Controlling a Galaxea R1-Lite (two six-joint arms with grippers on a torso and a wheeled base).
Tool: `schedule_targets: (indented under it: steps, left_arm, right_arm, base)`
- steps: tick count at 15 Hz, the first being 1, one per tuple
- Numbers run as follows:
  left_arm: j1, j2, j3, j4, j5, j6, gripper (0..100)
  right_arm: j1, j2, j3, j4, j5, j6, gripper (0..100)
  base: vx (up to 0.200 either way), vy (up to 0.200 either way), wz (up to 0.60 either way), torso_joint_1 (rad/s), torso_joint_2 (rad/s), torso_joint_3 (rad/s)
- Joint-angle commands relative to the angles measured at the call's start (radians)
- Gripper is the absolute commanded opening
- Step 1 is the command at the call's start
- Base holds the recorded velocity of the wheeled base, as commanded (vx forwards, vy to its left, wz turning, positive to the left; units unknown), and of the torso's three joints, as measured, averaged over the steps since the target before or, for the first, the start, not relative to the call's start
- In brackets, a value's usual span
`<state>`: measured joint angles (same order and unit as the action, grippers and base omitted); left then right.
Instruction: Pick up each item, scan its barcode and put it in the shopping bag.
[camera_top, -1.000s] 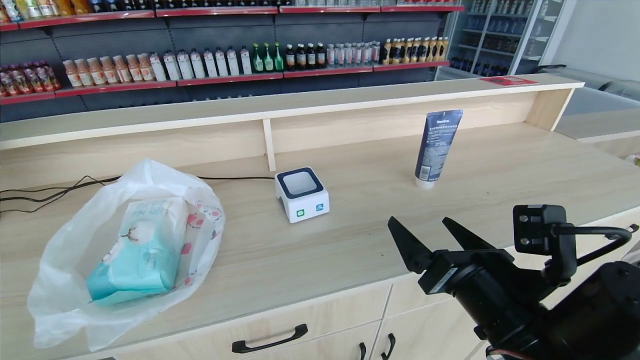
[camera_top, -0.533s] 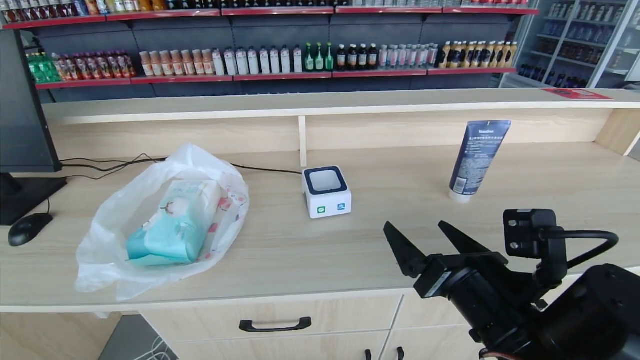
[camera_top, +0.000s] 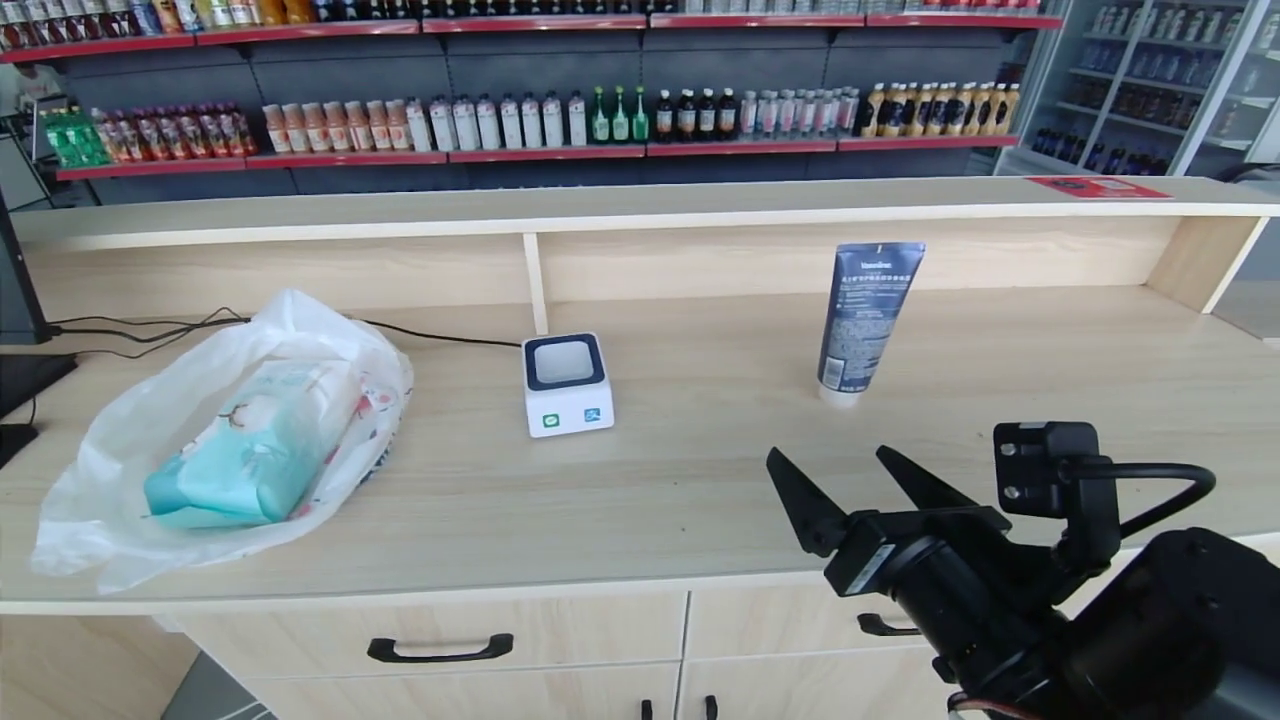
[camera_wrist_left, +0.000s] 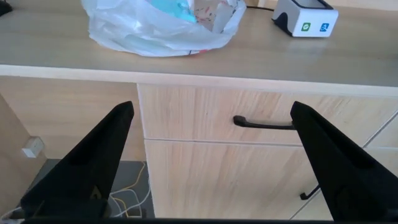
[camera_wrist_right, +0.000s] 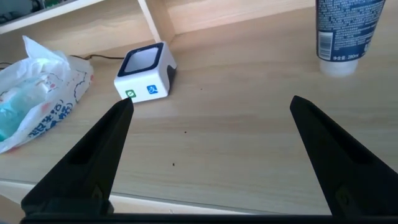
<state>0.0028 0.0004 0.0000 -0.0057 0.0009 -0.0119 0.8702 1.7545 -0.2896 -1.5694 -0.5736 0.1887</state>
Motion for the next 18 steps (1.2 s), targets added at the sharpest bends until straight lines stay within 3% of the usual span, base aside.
schedule_targets:
  steps: [1, 8, 14, 18]
  left_arm:
    - [0.0, 0.0, 0.0, 0.0, 0.001, 0.0, 100]
    - [0.0, 0.0, 0.0, 0.0, 0.001, -0.002, 100]
    - [0.0, 0.0, 0.0, 0.0, 0.001, 0.0, 100]
    - [0.0, 0.0, 0.0, 0.0, 0.001, 0.0, 100]
  right_arm:
    - [0.0, 0.005, 0.0, -0.001, 0.0, 0.0, 100]
    - [0.0, 0.005, 0.001, -0.001, 0.0, 0.001, 100]
    - [0.001, 0.003, 0.001, -0.001, 0.0, 0.001, 100]
    - [0.0, -0.003, 0.0, -0.001, -0.002, 0.003, 100]
  base:
    - [0.0, -0.2, 0.0, -0.002, 0.0, -0.002]
    - [0.0, -0.2, 0.0, 0.002, 0.0, 0.001]
    - [0.2, 0.0, 0.0, 0.001, 0.0, 0.003]
    - [0.0, 0.0, 0.0, 0.0, 0.0, 0.0]
